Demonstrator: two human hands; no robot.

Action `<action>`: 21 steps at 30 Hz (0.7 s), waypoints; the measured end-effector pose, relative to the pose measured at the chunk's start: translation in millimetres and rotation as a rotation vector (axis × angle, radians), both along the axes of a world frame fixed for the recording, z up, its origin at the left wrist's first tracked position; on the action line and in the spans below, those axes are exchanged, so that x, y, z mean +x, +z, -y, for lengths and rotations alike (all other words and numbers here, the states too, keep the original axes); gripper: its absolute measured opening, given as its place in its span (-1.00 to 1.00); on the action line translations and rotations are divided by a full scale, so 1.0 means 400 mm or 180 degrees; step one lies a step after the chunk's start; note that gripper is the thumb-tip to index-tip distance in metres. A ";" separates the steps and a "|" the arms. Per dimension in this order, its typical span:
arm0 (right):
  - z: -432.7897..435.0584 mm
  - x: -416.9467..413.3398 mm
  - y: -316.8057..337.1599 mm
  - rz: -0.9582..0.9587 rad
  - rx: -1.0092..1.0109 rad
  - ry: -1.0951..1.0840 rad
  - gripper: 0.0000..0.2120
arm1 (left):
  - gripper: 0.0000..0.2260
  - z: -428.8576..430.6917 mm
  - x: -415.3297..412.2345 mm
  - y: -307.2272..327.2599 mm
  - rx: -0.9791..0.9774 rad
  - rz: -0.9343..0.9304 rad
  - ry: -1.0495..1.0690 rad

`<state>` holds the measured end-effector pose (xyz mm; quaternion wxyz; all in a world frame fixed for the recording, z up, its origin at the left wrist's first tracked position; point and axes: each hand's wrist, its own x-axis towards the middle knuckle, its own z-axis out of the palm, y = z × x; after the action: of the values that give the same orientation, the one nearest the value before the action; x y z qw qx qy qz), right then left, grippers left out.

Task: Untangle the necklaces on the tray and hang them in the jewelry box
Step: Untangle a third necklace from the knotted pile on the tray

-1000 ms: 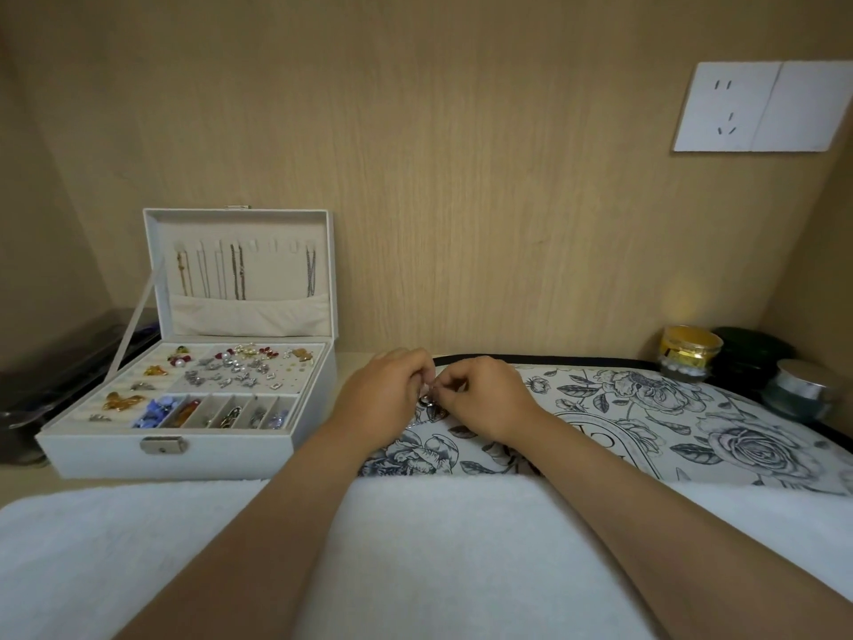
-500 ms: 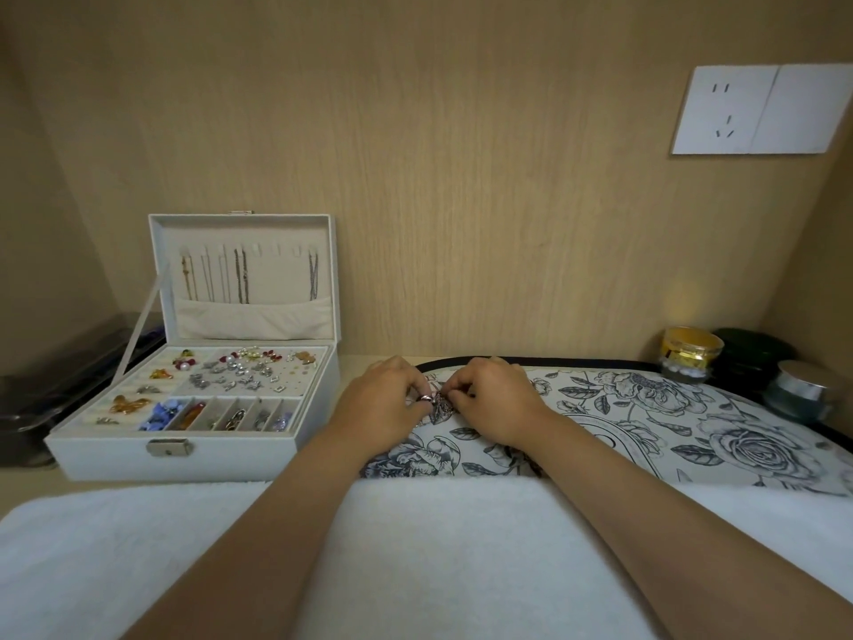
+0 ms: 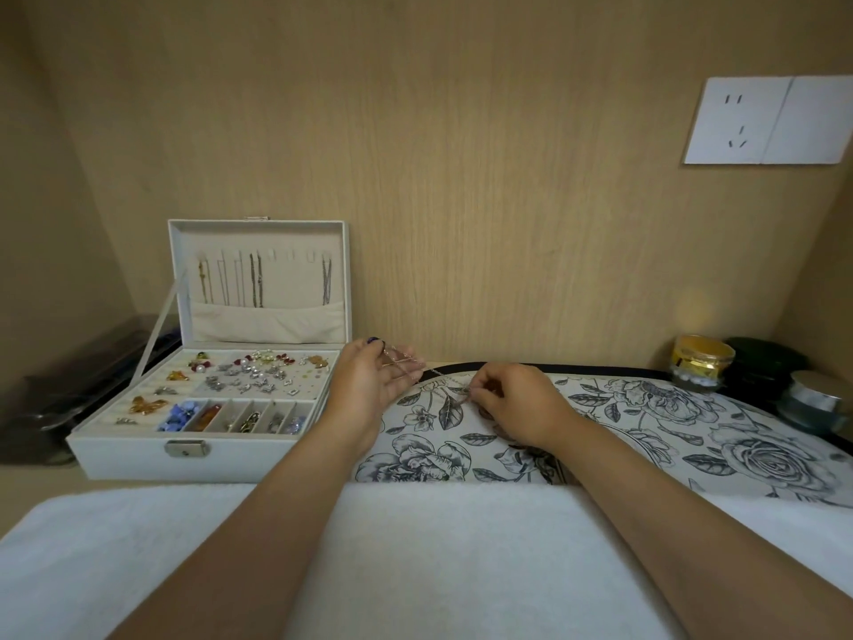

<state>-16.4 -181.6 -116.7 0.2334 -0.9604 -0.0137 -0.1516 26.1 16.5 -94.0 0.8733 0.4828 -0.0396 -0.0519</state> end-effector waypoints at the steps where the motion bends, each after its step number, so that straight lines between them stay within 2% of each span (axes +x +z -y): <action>1: 0.004 0.001 0.000 0.0019 -0.0051 -0.0065 -0.94 | -0.92 0.002 0.001 0.000 -0.0018 -0.0060 0.0055; 4: 0.019 -0.001 0.001 0.0019 -0.0288 -0.0098 -0.95 | -0.88 0.003 0.009 0.002 0.0302 -0.0104 0.0314; 8: 0.032 0.000 0.005 -0.0011 -0.0496 -0.0113 -0.93 | -0.91 0.004 0.014 -0.014 0.1274 0.0315 0.0658; 11: 0.041 -0.001 0.011 -0.0205 -0.0392 0.0019 -0.85 | -0.92 0.001 0.012 -0.026 0.2260 0.0899 0.0969; 16: 0.060 -0.009 0.019 -0.0344 -0.0203 0.0170 -0.84 | -0.94 -0.019 -0.015 -0.032 0.4679 0.2104 0.1039; 18: 0.061 -0.011 0.024 -0.0341 -0.0295 0.0101 -0.85 | -0.96 -0.019 -0.018 -0.034 0.5192 0.2249 0.0875; 21: 0.058 -0.014 0.030 -0.0307 -0.0551 -0.0043 -0.80 | -0.87 -0.016 -0.015 -0.034 0.5617 0.2402 0.0716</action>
<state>-22.1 -204.7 -104.9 0.1490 -0.9832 -0.0090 -0.1050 19.9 22.7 -107.8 0.1259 0.9511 -0.2178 0.1794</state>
